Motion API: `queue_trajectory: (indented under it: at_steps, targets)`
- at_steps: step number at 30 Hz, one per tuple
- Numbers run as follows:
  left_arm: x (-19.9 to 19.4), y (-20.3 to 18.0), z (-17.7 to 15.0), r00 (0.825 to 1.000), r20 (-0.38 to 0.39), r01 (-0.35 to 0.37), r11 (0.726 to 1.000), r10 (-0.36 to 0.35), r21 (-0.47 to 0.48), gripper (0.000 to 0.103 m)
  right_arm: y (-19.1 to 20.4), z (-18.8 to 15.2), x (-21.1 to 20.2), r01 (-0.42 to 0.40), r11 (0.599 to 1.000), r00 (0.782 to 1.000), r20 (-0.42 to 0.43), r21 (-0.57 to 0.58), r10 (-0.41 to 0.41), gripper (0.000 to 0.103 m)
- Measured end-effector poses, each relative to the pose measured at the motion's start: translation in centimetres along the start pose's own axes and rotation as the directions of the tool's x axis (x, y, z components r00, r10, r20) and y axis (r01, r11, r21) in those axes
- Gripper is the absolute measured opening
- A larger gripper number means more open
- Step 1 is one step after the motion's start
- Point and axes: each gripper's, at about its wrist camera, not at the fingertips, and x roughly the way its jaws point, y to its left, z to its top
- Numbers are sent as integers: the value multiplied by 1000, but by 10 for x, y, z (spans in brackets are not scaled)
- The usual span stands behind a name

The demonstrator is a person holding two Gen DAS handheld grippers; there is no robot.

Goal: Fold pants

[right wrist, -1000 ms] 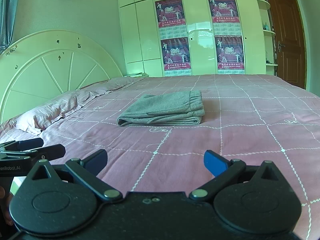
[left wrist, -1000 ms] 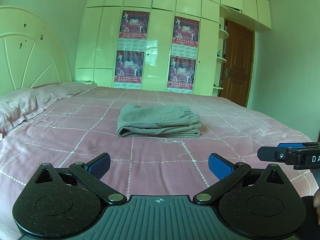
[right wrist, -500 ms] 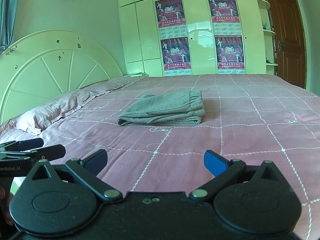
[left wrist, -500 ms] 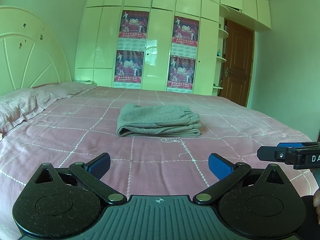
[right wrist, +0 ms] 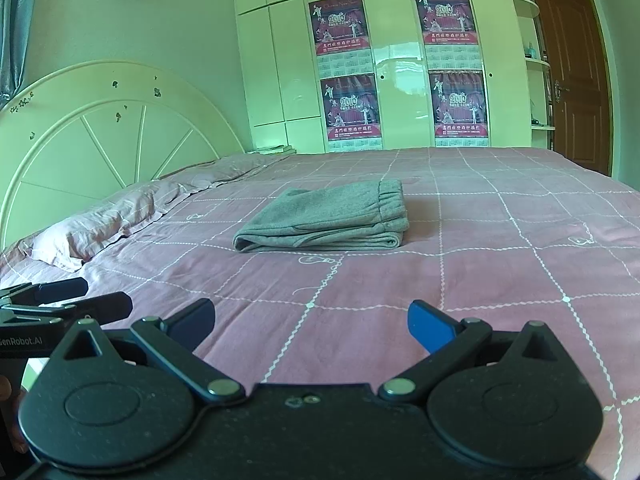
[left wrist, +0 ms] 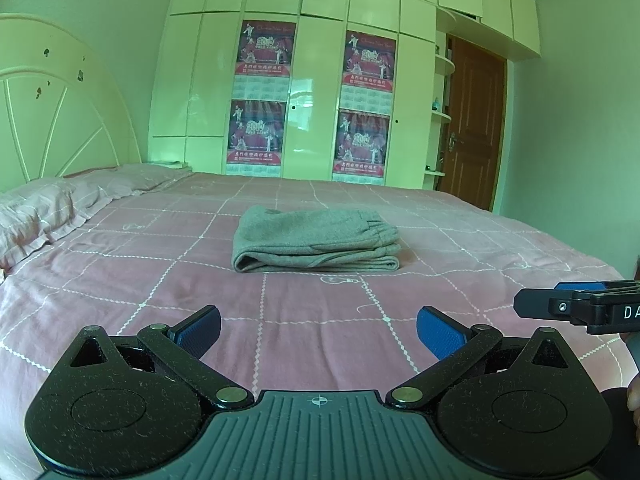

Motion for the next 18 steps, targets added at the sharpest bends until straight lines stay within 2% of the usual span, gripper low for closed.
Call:
queue_trajectory:
  at_steps: [18]
  targets:
    - [0,0,0,1000,3,-1,1000,1,1,103,1,0,0,0,1000,1000,0,1,0,97]
